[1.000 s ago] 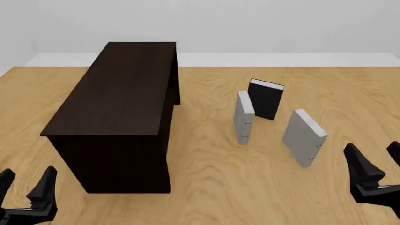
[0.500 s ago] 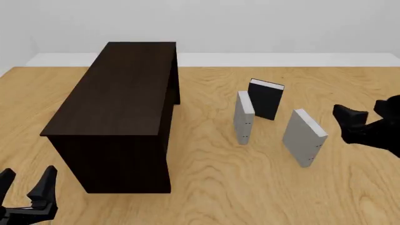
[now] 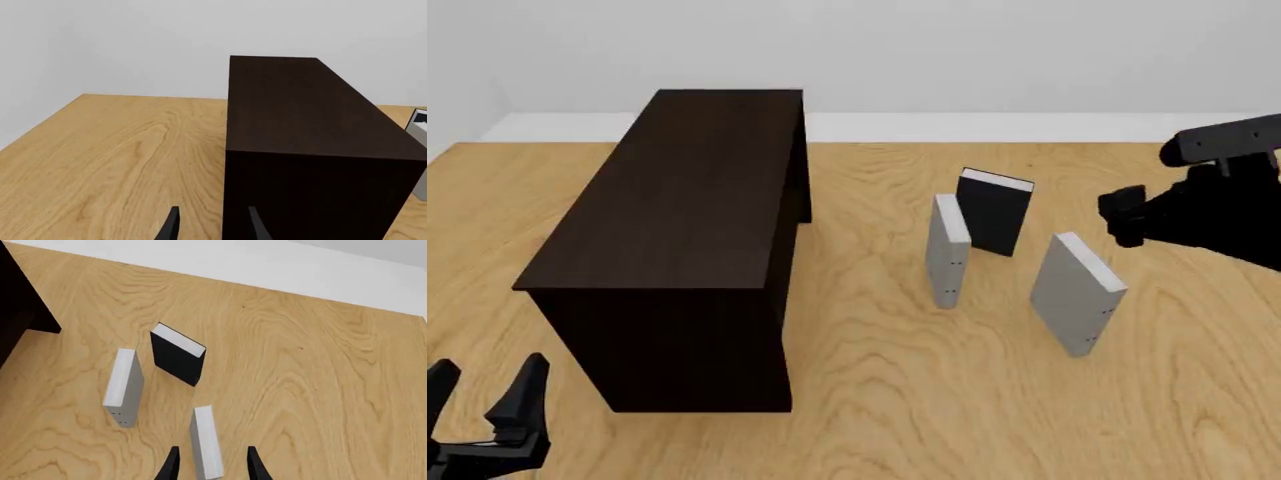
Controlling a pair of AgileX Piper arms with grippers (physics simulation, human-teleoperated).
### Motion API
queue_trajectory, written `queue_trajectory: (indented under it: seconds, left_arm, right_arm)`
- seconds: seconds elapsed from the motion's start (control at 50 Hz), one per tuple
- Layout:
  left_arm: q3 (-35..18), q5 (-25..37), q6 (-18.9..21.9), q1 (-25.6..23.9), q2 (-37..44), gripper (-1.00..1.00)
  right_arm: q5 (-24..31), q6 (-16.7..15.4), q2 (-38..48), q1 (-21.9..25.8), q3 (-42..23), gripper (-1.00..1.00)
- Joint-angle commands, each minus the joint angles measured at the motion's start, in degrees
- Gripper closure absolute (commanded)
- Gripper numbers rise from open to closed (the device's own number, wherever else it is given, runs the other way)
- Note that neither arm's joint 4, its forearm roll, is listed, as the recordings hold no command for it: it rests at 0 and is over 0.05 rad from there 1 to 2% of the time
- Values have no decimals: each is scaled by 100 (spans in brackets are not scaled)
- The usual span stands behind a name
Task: Pick up the book on the right and place it under the cabinet shelf.
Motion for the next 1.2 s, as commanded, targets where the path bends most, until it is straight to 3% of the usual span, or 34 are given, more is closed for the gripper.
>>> queue_trajectory:
  seconds: [0.02, 0.4, 1.2]
  left_arm:
    - [-1, -11, -1, 2, 11, -100]
    - [0, -41, -3, 3, 41, -100]
    - [1, -9, -3, 6, 6, -100]
  right_arm:
    - [19, -8, 848, 2, -252, -100]
    - [-148, -210, 1367, -156, -159, -100]
    - [-1130, -55, 2490, -109, 431, -100]
